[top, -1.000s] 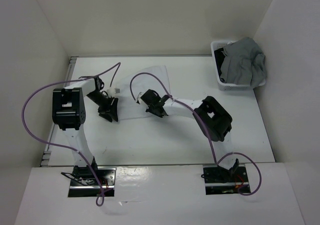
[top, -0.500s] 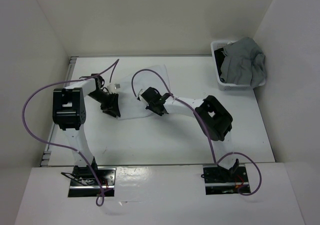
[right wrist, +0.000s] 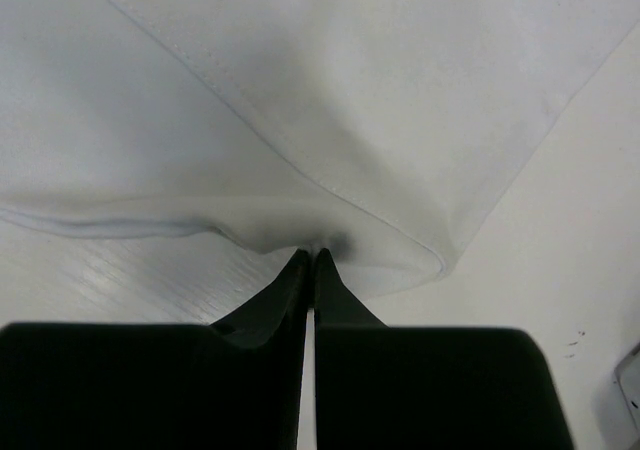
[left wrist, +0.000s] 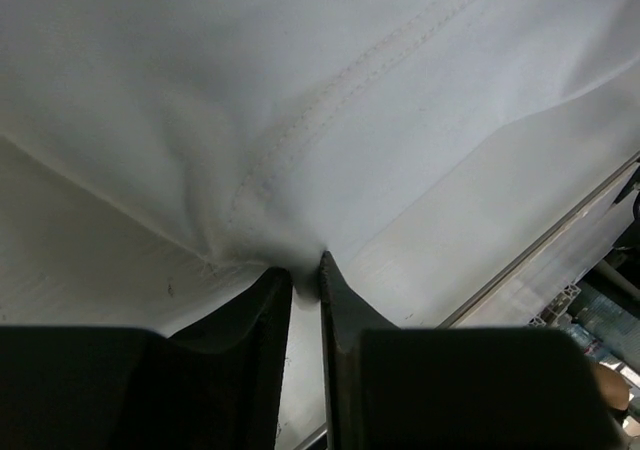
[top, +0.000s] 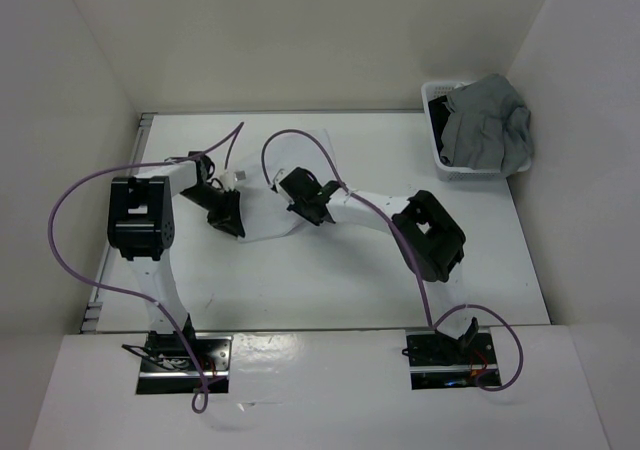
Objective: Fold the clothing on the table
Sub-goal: Flatten the skirt out
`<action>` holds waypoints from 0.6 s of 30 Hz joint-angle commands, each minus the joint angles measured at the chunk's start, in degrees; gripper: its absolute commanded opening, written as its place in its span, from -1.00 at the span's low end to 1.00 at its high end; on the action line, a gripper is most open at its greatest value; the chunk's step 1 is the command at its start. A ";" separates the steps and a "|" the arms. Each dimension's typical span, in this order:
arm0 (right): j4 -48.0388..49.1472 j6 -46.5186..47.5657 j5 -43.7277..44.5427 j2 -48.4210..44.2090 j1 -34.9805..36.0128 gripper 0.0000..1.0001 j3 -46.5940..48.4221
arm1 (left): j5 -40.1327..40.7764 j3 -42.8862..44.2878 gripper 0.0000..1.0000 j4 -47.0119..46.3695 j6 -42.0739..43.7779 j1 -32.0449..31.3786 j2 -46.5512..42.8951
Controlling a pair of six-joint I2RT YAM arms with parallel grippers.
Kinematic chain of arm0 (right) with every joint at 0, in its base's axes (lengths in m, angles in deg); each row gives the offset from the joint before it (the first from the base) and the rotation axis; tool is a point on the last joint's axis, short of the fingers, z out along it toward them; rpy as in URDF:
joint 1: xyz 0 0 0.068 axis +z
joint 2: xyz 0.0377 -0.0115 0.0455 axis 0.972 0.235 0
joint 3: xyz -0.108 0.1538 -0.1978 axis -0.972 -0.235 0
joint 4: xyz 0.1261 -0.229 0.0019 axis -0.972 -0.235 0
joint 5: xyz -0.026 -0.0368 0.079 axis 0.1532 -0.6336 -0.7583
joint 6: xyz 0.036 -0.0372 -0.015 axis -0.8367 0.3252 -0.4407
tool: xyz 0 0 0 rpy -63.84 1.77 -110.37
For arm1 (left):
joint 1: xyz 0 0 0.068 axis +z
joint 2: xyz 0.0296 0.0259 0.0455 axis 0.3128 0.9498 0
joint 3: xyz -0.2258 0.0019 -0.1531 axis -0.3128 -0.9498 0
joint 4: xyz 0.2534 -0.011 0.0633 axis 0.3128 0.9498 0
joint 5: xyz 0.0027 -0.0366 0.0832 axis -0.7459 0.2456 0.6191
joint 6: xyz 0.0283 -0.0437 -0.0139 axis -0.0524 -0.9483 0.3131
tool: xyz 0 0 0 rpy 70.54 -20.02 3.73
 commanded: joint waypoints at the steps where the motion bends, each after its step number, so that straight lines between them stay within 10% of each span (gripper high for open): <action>1: 0.68 -1.59 0.40 -0.03 -0.51 -0.95 2.56 | 0.07 -0.95 -0.58 -0.97 0.35 -0.20 -1.02; 6: 0.68 -1.59 0.40 -2.22 -1.03 -0.95 2.56 | -1.33 0.71 -1.00 2.10 3.42 -0.20 -1.64; 18: -0.99 0.69 0.93 -22.59 -1.03 -0.92 0.19 | -3.88 6.87 -1.00 6.58 8.87 1.56 -22.27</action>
